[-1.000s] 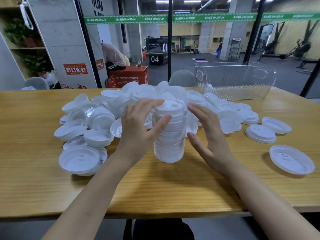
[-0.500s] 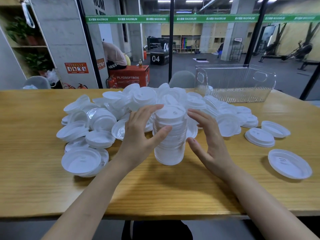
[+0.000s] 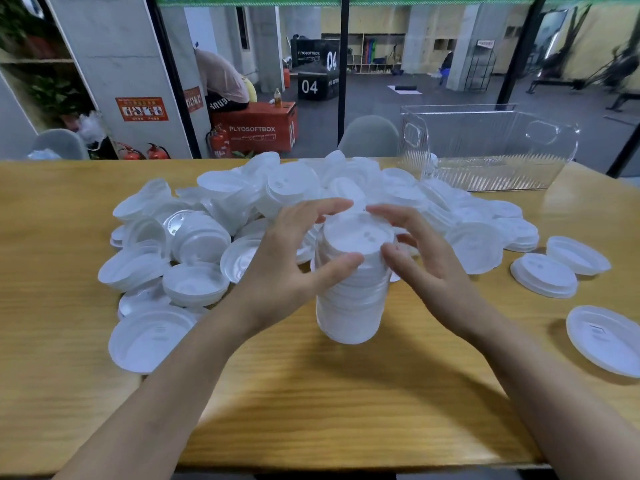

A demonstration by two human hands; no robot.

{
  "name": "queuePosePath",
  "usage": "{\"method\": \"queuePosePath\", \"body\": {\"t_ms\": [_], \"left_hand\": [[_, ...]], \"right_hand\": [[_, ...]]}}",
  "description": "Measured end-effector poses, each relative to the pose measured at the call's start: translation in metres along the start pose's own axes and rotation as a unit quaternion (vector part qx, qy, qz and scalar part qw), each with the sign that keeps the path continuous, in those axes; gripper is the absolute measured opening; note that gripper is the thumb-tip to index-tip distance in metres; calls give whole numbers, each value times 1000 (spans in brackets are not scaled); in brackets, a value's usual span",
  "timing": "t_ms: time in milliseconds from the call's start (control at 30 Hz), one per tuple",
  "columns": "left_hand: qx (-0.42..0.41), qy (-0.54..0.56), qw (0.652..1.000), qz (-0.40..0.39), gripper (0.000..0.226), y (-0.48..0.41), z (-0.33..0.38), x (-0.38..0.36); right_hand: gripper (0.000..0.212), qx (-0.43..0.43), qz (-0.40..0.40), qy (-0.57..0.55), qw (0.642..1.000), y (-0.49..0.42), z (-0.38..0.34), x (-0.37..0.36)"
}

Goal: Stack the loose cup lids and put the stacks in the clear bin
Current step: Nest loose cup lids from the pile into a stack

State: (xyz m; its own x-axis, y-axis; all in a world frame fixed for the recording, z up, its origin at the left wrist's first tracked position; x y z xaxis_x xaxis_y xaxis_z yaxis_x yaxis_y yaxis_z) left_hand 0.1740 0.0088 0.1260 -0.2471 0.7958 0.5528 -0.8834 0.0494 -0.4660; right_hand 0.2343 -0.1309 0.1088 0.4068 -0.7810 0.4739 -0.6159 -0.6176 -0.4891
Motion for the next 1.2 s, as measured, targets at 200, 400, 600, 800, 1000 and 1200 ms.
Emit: {"method": "queuePosePath", "body": {"t_ms": [200, 400, 600, 800, 1000, 1200], "left_hand": [[-5, 30, 999, -11, 53, 2, -2, -5], [1, 39, 999, -25, 50, 4, 0, -8], [4, 22, 999, -32, 48, 8, 4, -7], [19, 21, 999, -37, 51, 3, 2, -8], [35, 14, 998, -41, 69, -1, -5, 0], [67, -89, 994, 11, 60, 7, -36, 56]], "right_hand": [[46, -7, 5, -58, 998, 7, 5, -4], [75, -3, -48, -76, 996, 14, -1, -17], [135, -12, -101, -15, 995, 20, 11, -33], [143, -25, -141, -11, 990, 27, 34, -52], [137, -37, -96, 5, 995, 22, 30, -39], [80, 25, 35, 19, 999, 1, -8, 8]]}}
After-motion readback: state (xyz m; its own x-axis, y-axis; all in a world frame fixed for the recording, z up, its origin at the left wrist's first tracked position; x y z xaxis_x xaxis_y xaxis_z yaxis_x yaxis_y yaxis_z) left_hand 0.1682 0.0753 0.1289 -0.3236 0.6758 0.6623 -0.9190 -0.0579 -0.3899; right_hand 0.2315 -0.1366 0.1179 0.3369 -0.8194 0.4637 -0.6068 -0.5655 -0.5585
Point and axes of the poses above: each hand's wrist, its own y-axis away from the middle knuckle, its own x-axis out of the back of the hand, z = x × y, the point moved 10 cm from there along -y, towards the middle knuckle, and after that the axes turned 4 degrees about -z, right-handed, at the moved point
